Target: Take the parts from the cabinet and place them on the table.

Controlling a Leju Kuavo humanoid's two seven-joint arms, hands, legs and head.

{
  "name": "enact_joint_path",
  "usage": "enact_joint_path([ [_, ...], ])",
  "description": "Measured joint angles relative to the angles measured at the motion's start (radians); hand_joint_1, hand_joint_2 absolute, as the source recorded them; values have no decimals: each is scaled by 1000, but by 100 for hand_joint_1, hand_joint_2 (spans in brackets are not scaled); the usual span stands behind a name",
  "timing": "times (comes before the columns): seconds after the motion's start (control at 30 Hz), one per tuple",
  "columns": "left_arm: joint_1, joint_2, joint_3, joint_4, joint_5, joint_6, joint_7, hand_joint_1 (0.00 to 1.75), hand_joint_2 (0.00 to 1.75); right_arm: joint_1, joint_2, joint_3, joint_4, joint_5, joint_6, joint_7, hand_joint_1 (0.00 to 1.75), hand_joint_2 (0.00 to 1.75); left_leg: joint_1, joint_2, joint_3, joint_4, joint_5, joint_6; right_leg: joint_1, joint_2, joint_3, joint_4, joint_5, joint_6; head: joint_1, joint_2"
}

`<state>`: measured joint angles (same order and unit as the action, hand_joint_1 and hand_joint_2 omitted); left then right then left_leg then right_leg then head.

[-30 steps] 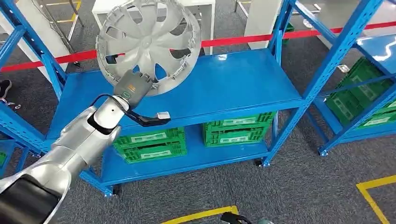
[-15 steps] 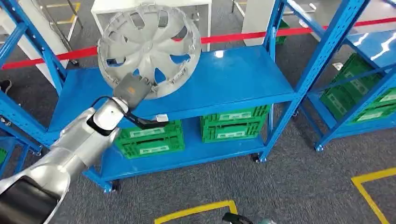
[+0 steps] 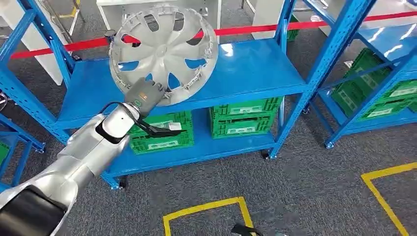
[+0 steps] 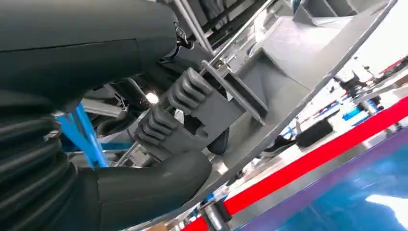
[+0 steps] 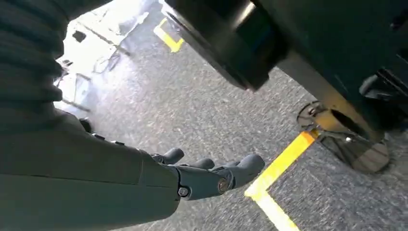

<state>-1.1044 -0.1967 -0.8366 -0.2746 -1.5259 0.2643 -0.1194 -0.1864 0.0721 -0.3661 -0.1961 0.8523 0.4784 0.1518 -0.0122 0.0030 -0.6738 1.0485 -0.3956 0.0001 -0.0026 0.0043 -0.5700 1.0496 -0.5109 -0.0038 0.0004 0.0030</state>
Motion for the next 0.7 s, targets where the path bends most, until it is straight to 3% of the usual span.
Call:
enact_joint_path([
  [0.03,0,-9,-3,0,-1,0,-2,175,175,6,0,-6,0,-9,0,-2,0,175,1,-1,0,-4,9,-5,2,-1,-3,0,7,-4,0,0],
  [0.07,1,-14,-8,0,-3,0,-2,175,175,13,1,-12,0,-16,0,-6,0,175,-5,-4,-6,-2,10,-10,-9,-6,-6,-10,20,-9,0,0],
  [0.1,1,-26,-13,0,-4,-2,3,175,175,17,0,-19,0,-19,-2,-8,0,175,0,-6,-15,11,-20,-17,-11,-10,-13,-12,30,-15,0,0],
  [0.13,1,-34,-18,0,-6,-3,8,175,175,19,0,-25,0,-23,-2,-13,0,175,3,-5,-30,51,-76,-23,-12,-12,-24,-13,41,-24,-1,0],
  [0.2,3,-53,-26,0,-7,-6,20,175,175,25,1,-30,0,-24,-2,-20,0,175,11,-5,-65,204,-188,-34,-14,-13,-50,-13,62,-24,-2,0],
  [0.23,4,-57,-28,0,-7,-6,24,175,175,27,1,-30,0,-22,-2,-20,0,175,14,-5,-74,266,-211,-39,-15,-13,-64,-13,73,-22,-2,0],
  [0.27,6,-64,-32,0,-7,-5,27,175,175,28,1,-30,0,-15,-2,-18,0,175,18,-5,-71,301,-204,-43,-17,-13,-78,-12,84,-20,-1,0],
  [0.3,6,-66,-34,0,-6,-5,30,175,175,27,1,-30,0,-10,-2,-16,0,175,21,-5,-48,296,-171,-45,-19,-13,-93,-12,96,-17,-2,0],
  [0.37,5,-65,-37,0,1,-6,39,175,175,25,0,-30,0,1,-2,-16,0,175,26,-5,44,187,-100,-49,-26,-10,-120,-9,117,-8,-2,0],
  [0.4,4,-64,-37,0,6,-7,44,175,175,23,0,-30,0,10,-2,-15,0,175,28,-5,107,105,-104,-50,-27,-8,-127,-6,127,0,-2,0],
  [0.43,1,-59,-37,-1,12,-10,49,175,175,21,-1,-30,-2,21,-2,-7,0,175,22,-5,170,11,-150,-48,-26,-4,-136,-5,136,10,-2,0],
  [0.47,0,-54,-37,-1,18,-10,55,175,175,17,0,-30,-2,32,-2,3,0,175,19,-8,171,-11,-160,-32,-27,-4,-138,-9,150,18,0,0],
  [0.53,2,-30,-37,0,21,-9,62,175,175,9,1,-29,-2,49,-1,21,0,175,11,-8,149,-13,-141,-18,-30,-4,-138,-30,180,33,0,0],
  [0.57,5,-20,-37,1,21,-7,64,175,175,9,2,-28,-2,53,-2,27,0,175,16,-6,142,-19,-125,-6,-31,-2,-142,-39,190,40,-2,0],
  [0.6,5,-13,-37,2,23,-4,65,175,175,7,2,-28,-2,57,-2,31,0,175,20,-1,136,-23,-108,5,-33,-5,-152,-31,156,45,0,0],
  [0.63,5,-5,-37,4,25,-3,65,175,175,5,2,-28,-2,59,-1,34,0,175,20,-2,118,-23,-93,13,-32,-5,-175,14,91,44,-1,0],
  [0.7,8,12,-37,5,30,0,60,175,175,-1,2,-28,-2,63,-1,30,0,175,17,-3,84,-22,-65,21,-27,-4,-215,167,-27,44,0,0],
])
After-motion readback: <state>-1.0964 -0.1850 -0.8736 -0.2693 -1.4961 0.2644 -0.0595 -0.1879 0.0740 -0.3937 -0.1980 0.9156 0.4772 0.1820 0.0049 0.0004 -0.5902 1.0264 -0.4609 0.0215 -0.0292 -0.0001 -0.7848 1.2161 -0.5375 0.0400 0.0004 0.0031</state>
